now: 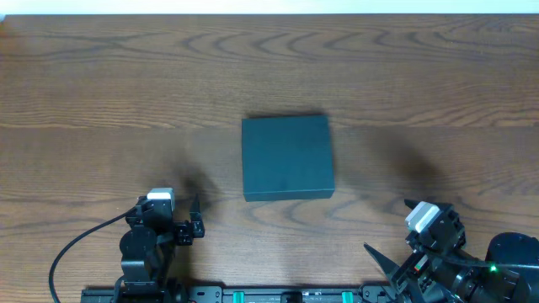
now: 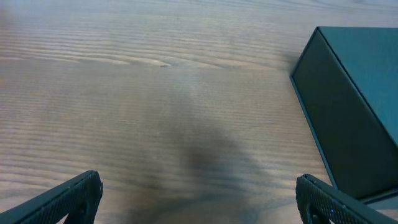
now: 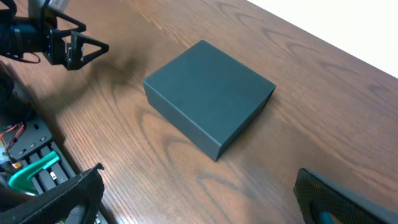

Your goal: Pack container

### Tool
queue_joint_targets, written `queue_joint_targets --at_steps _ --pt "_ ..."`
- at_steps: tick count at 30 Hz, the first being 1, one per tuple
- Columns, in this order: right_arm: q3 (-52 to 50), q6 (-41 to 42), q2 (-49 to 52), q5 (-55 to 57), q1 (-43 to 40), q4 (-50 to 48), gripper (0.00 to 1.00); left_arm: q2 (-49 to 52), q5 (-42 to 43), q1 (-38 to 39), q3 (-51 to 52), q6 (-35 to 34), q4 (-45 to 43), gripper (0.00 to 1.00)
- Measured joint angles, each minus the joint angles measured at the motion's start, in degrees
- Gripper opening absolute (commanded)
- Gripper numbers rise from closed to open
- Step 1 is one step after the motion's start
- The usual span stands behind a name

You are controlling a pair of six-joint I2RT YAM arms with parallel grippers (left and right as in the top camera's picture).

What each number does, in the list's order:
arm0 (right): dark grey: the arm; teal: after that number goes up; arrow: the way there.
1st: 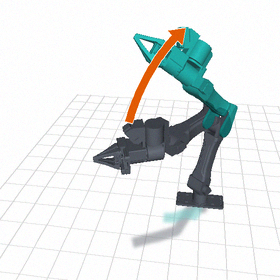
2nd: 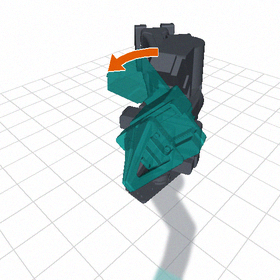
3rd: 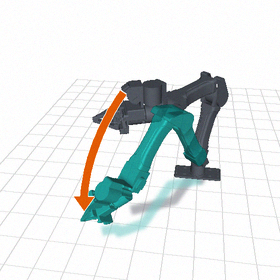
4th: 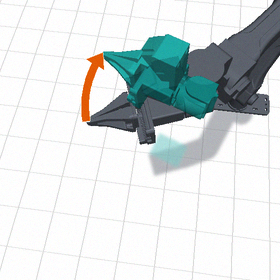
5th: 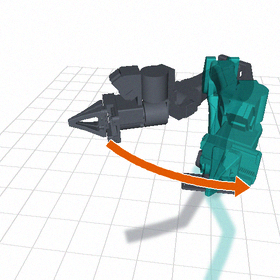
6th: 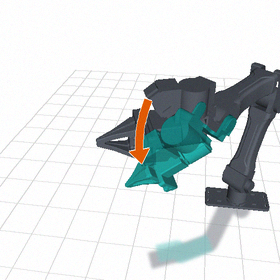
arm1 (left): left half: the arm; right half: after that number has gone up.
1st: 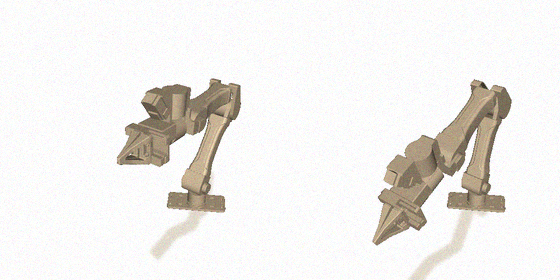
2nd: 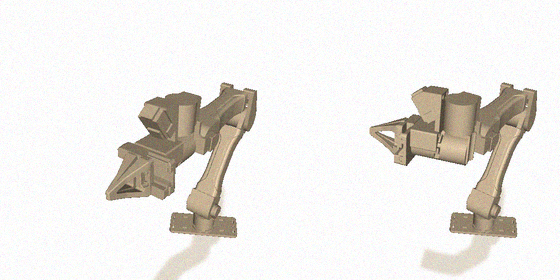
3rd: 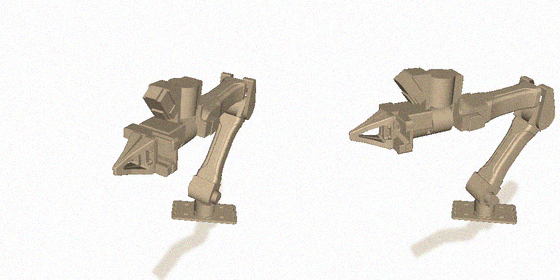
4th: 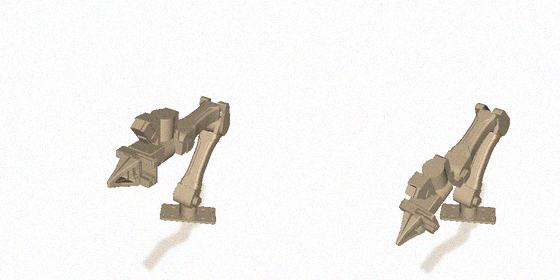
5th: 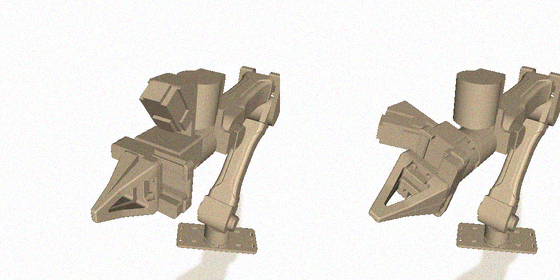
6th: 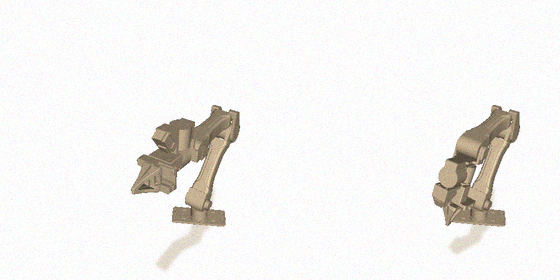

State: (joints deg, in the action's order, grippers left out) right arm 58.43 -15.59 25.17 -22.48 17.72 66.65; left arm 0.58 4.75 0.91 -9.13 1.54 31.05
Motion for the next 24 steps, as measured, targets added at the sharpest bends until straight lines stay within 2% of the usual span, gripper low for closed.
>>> queue_joint_targets --at_steps 24 --pt "0.0 0.0 0.0 0.0 0.0 0.0 0.99 0.0 -0.7 0.0 0.0 0.0 0.0 0.99"
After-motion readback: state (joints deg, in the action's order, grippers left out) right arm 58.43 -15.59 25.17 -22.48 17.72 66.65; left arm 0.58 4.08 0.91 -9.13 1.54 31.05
